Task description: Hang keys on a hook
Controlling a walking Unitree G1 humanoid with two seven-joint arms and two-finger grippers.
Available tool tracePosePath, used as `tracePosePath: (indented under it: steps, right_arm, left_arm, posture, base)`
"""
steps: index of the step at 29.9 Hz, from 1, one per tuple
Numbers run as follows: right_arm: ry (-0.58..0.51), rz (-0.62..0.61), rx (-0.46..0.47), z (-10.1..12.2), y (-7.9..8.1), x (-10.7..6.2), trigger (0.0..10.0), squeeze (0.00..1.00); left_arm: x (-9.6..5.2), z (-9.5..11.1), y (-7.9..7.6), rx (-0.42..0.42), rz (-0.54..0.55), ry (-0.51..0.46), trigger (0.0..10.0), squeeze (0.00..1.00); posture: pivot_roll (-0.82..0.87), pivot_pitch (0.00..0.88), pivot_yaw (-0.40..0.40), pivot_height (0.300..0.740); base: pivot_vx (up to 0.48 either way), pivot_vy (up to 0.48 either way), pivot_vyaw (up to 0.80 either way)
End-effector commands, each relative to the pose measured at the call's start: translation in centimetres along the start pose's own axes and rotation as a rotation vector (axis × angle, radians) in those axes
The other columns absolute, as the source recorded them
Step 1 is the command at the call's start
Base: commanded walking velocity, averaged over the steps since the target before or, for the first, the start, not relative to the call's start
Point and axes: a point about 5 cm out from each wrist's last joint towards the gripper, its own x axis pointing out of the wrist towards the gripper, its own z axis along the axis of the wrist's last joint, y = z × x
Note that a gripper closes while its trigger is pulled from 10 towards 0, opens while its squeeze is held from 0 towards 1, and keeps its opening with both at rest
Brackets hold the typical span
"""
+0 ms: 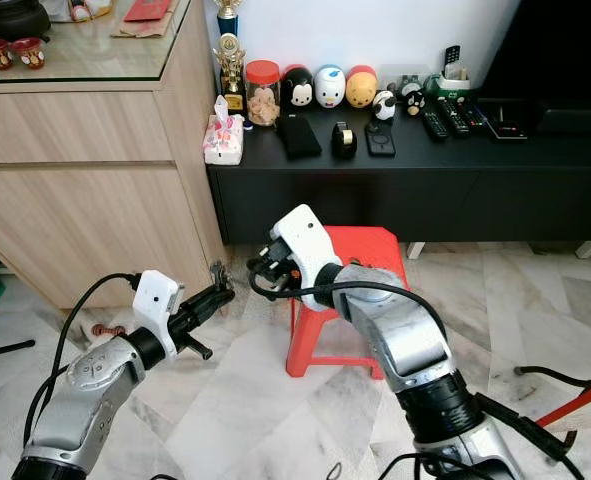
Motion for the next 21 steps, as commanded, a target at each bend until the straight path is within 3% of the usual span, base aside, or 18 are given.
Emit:
tracePosePath:
  steps: [1, 7, 11, 12, 13, 14, 15, 17, 21]
  right_arm:
    - [0.011, -0.054, -0.006, -0.6, -1.1, -0.6, 10.0, 0.0]
    - [0.042, -0.303, 0.113, -3.5, -4.9, -1.7, 10.0, 0.0]
    - [0.076, -0.377, 0.173, -5.7, -5.7, -2.0, 10.0, 0.0]
    - [0.109, -0.423, 0.214, -7.6, -6.0, -2.2, 10.0, 0.0]
    - [0.151, -0.458, 0.276, -10.0, -6.1, -2.4, 10.0, 0.0]
    - [0.168, -0.469, 0.3, -10.8, -6.0, -2.5, 10.0, 0.0]
    - [0.183, -0.483, 0.323, -11.8, -5.9, -2.5, 10.0, 0.0]
    - [0.203, -0.495, 0.346, -12.8, -5.8, -2.6, 10.0, 0.0]
    - [0.39, -0.531, 0.467, -19.6, -3.3, -3.5, 10.0, 0.0]
  left_arm:
    - [-0.2, -0.1, -0.2, 0.033, -0.027, 0.027, 0.0, 0.0]
    - [-0.8, -1.3, 0.4, 0.087, -0.013, 0.12, 0.0, 0.0]
    - [-1.0, -2.3, 0.9, 0.109, 0.024, 0.181, 0.0, 0.0]
    - [-1.2, -3.4, 1.5, 0.133, 0.072, 0.245, 0.7, 0.0]
    - [-1.7, -4.8, 2.4, 0.121, 0.145, 0.32, 5.5, 0.0]
    - [-1.8, -5.3, 2.7, 0.107, 0.173, 0.344, 5.5, 0.0]
    - [-2.1, -6.0, 3.0, 0.086, 0.206, 0.374, 10.0, 0.0]
    - [-2.4, -6.6, 3.2, 0.08, 0.234, 0.405, 10.0, 0.0]
    - [-4.7, -11.5, 3.4, 0.024, 0.299, 0.631, 10.0, 0.0]
  posture:
    - [-0.11, 0.097, -0.045, 0.74]
    - [-0.1, 0.098, -0.039, 0.74]
    - [-0.1, 0.097, -0.036, 0.74]
    - [-0.1, 0.096, -0.034, 0.74]
    - [-0.1, 0.096, -0.033, 0.74]
    - [-0.1, 0.096, -0.032, 0.74]
    - [-0.1, 0.095, -0.03, 0.74]
    - [-0.1, 0.094, -0.03, 0.74]
    - [-0.1, 0.093, -0.02, 0.74]
  base:
    - [0.0, 0.0, 0.0]
    - [0.0, 0.0, 0.0]
    - [0.0, 0.0, 0.0]
    - [0.0, 0.0, 0.0]
    - [0.0, 0.0, 0.0]
    - [0.0, 0.0, 0.0]
    - [0.0, 0.0, 0.0]
    - [0.0, 0.0, 0.0]
    - [0.0, 0.0, 0.0]
